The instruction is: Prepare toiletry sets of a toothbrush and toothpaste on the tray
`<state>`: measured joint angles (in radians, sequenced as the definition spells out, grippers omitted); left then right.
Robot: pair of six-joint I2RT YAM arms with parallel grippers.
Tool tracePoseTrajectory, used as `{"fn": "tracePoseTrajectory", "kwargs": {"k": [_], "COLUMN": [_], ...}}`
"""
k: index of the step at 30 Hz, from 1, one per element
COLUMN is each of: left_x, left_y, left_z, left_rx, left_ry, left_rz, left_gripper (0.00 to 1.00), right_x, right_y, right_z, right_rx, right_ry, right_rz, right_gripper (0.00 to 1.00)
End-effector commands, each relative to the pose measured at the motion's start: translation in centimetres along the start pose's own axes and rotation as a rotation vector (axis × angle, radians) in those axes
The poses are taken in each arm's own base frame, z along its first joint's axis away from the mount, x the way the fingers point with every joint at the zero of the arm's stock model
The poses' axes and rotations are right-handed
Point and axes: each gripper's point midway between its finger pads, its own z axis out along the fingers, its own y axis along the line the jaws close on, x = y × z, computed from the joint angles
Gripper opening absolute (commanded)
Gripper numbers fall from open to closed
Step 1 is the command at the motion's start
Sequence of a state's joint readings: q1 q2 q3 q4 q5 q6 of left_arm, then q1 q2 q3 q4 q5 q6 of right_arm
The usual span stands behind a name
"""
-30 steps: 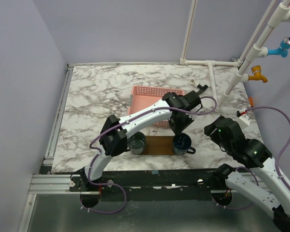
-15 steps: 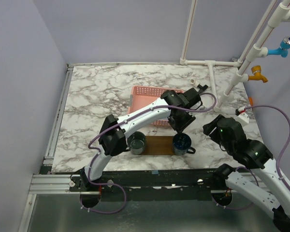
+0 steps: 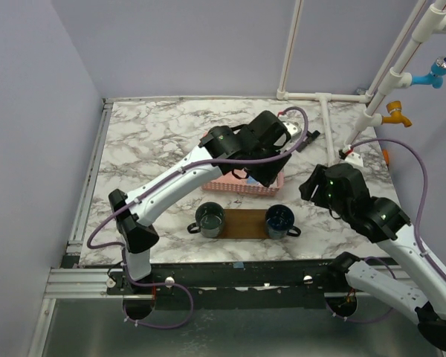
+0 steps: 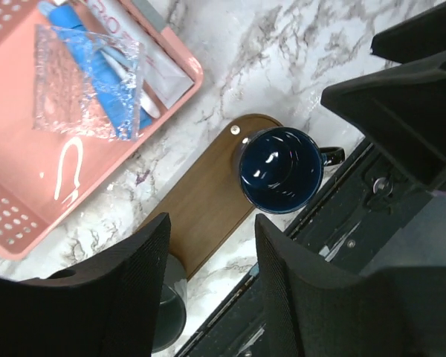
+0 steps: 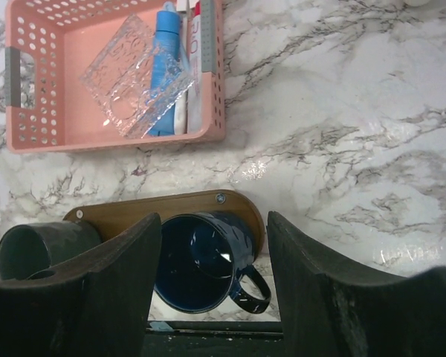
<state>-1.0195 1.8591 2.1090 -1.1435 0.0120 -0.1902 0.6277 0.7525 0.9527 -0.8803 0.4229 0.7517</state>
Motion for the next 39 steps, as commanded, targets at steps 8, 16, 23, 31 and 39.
{"fn": "tracePoseTrajectory", "kwargs": {"k": [8,16,23,31,39], "left_x": [-1.1,-0.4,1.7,3.4,6.8], "left_y": [5.6,9.0,12.1,13.5,13.6], "left_z": [-5.8,-9.3,-11.9,-16.5,-17.5], "left_rx": [-0.171,-0.238,-0.353,-0.406,-0.416], "left_ry": [-0.201,-0.351,-0.44,-0.706,-0.656], "left_rz": [-0.197,-0.308,-0.36,-0.338,-0.242], "left_gripper": [0.58,0.61,0.87,0.99,0.98], "right_x": [-0.6,-0.5,0.0,1.2,1.3], "right_y": [5.5,8.7,10.8,12.7,13.1], "right_z": [1.0,3.4,6.6,10.9,14.1], "right_rx": [-0.201,-0.28,-0.316,-0.325,-0.276], "right_ry": [0.076,0.128,0.163,0.212,0.225], "right_rz": [-0.187,-0.33,-0.44,-0.46,-0.514], "right_gripper": [0.62,0.62,0.62,0.62,0.56]}}
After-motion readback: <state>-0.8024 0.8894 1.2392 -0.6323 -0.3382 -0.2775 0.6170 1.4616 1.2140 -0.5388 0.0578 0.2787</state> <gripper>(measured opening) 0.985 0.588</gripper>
